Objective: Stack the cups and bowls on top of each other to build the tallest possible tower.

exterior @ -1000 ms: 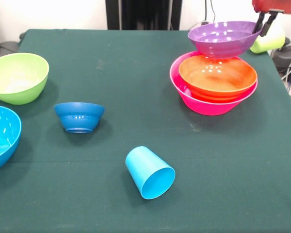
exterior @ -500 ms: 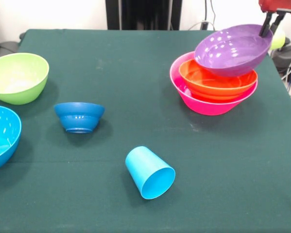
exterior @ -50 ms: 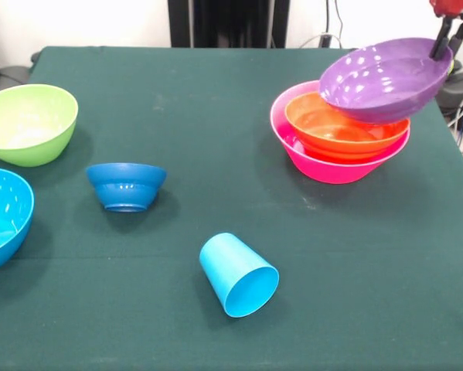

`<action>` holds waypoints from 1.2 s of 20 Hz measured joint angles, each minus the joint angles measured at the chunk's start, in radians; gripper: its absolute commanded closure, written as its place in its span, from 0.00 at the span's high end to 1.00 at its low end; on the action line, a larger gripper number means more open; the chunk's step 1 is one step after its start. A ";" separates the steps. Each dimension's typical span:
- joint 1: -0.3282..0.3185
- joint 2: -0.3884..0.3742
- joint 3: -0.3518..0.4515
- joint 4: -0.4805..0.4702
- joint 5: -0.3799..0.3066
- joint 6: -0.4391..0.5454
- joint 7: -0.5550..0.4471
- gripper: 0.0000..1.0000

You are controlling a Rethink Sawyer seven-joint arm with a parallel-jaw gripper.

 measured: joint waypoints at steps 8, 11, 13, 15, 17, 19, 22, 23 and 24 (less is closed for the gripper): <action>-0.002 0.001 0.000 -0.060 -0.006 0.044 0.000 0.00; -0.005 0.004 0.000 -0.089 -0.007 0.050 0.000 0.00; -0.009 0.009 0.000 -0.106 -0.007 0.050 0.000 0.00; -0.013 0.013 0.000 -0.114 -0.007 0.050 0.000 0.00; -0.023 0.020 0.002 -0.130 -0.007 0.050 0.000 0.00; -0.036 0.027 0.003 -0.140 -0.007 0.050 0.000 0.00; -0.057 0.035 0.005 -0.147 -0.008 0.050 0.000 0.00; -0.075 0.041 0.007 -0.151 -0.010 0.050 0.000 0.00; -0.084 0.044 0.008 -0.153 -0.011 0.050 0.000 0.00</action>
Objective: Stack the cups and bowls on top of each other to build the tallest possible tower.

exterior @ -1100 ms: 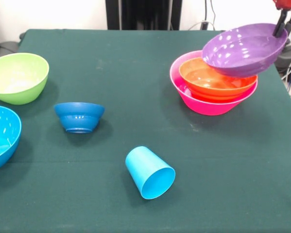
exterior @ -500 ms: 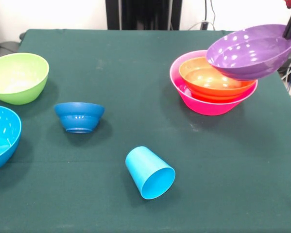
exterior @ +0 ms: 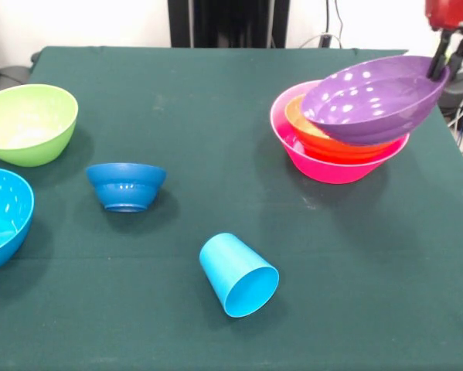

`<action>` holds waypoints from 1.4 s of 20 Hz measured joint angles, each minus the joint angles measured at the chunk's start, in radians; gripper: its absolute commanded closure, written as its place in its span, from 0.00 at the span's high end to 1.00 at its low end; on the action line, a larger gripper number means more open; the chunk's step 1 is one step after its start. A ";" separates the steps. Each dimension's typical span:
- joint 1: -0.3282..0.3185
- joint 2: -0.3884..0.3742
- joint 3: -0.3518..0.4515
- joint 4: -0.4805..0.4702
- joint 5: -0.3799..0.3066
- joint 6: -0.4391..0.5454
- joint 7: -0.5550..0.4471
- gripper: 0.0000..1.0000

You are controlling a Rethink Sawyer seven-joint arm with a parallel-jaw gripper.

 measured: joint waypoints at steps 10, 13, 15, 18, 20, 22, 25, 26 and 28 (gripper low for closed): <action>-0.060 0.014 0.010 0.012 -0.037 0.000 0.000 0.00; -0.063 0.010 0.011 0.033 -0.041 0.000 0.000 0.00; -0.059 0.002 0.012 0.054 -0.042 0.000 0.000 0.00; -0.050 -0.010 0.013 0.078 -0.042 0.000 0.000 0.00; -0.028 -0.032 0.013 0.108 -0.042 0.000 0.000 0.00; -0.017 -0.041 0.013 0.118 -0.042 0.000 0.000 0.00; 0.013 -0.065 0.013 0.139 -0.042 0.000 0.000 0.00; 0.019 -0.069 0.013 0.142 -0.042 0.000 0.000 0.00; 0.037 -0.082 0.014 0.154 -0.042 -0.001 0.000 0.00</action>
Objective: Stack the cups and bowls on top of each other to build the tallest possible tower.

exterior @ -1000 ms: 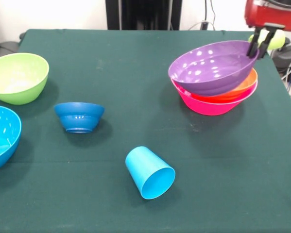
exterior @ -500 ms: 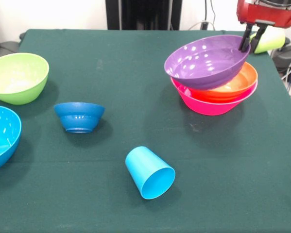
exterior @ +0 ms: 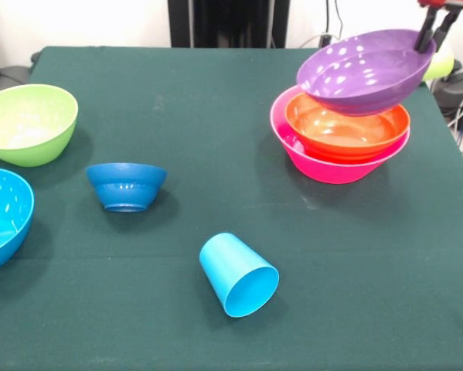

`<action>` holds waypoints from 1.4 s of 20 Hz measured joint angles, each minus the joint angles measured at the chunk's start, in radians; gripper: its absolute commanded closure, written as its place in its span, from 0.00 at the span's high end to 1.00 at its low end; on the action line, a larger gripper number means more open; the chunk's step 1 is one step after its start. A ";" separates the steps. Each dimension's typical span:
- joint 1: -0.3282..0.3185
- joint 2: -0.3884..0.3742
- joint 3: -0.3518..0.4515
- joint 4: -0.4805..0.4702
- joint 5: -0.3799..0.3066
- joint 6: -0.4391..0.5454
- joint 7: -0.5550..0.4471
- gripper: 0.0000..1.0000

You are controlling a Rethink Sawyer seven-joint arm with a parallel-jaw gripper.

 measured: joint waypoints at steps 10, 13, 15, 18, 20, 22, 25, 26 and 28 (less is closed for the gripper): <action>-0.007 0.005 0.003 0.017 0.000 -0.036 0.000 0.00; -0.017 0.012 0.003 0.016 0.000 -0.046 0.000 0.00; -0.018 0.016 0.003 0.016 0.000 -0.050 0.000 0.00; -0.018 0.024 0.004 0.017 0.000 -0.052 0.000 0.00; -0.018 0.025 0.004 0.017 0.000 -0.052 0.000 0.00; -0.018 0.024 0.004 0.017 0.000 -0.052 0.000 0.00; -0.018 0.022 0.004 0.017 0.000 -0.052 0.000 0.00; -0.018 0.021 0.004 0.017 0.000 -0.052 0.000 0.00; -0.017 0.019 0.004 0.019 0.000 -0.052 0.000 0.00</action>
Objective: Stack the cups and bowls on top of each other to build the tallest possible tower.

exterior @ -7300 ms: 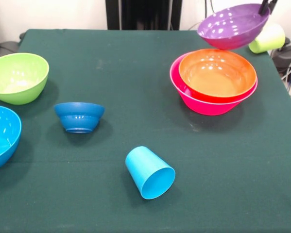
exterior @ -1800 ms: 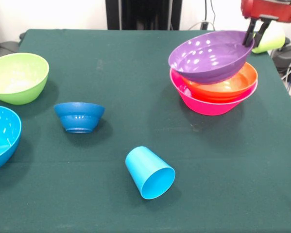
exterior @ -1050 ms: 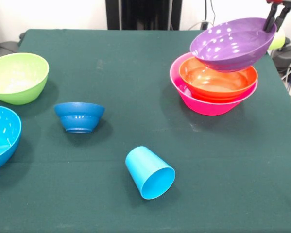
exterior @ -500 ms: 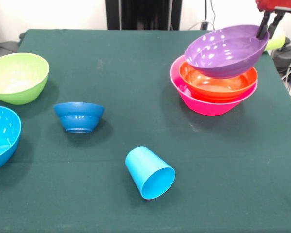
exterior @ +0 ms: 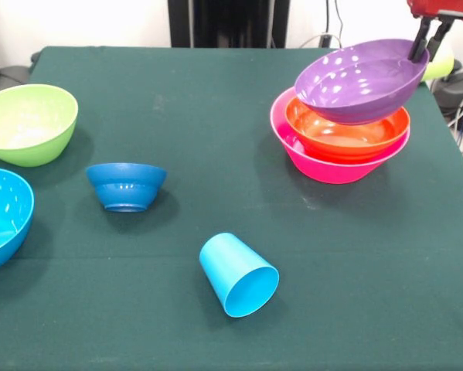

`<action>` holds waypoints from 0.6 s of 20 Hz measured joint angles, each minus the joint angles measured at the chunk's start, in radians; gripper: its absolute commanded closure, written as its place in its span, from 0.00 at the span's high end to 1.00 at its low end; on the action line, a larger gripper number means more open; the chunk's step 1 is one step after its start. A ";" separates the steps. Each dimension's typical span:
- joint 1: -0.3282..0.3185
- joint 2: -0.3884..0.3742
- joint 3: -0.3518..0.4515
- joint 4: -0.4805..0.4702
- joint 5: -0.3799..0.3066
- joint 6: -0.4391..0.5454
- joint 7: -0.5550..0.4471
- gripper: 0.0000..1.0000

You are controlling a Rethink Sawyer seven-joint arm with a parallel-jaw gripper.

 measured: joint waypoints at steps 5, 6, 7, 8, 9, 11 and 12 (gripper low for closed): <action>0.000 -0.001 0.000 0.007 0.000 -0.013 0.000 0.00; 0.000 -0.001 0.000 0.008 0.000 -0.017 0.000 0.00; 0.000 0.000 0.000 0.009 0.000 -0.021 0.000 0.00; 0.000 0.000 0.000 0.010 0.000 -0.025 0.000 0.00; 0.000 0.000 0.000 0.013 0.000 -0.039 0.000 0.00; 0.000 0.001 0.000 0.013 0.000 -0.046 0.000 0.00; 0.000 0.003 0.000 0.013 0.000 -0.053 0.000 0.00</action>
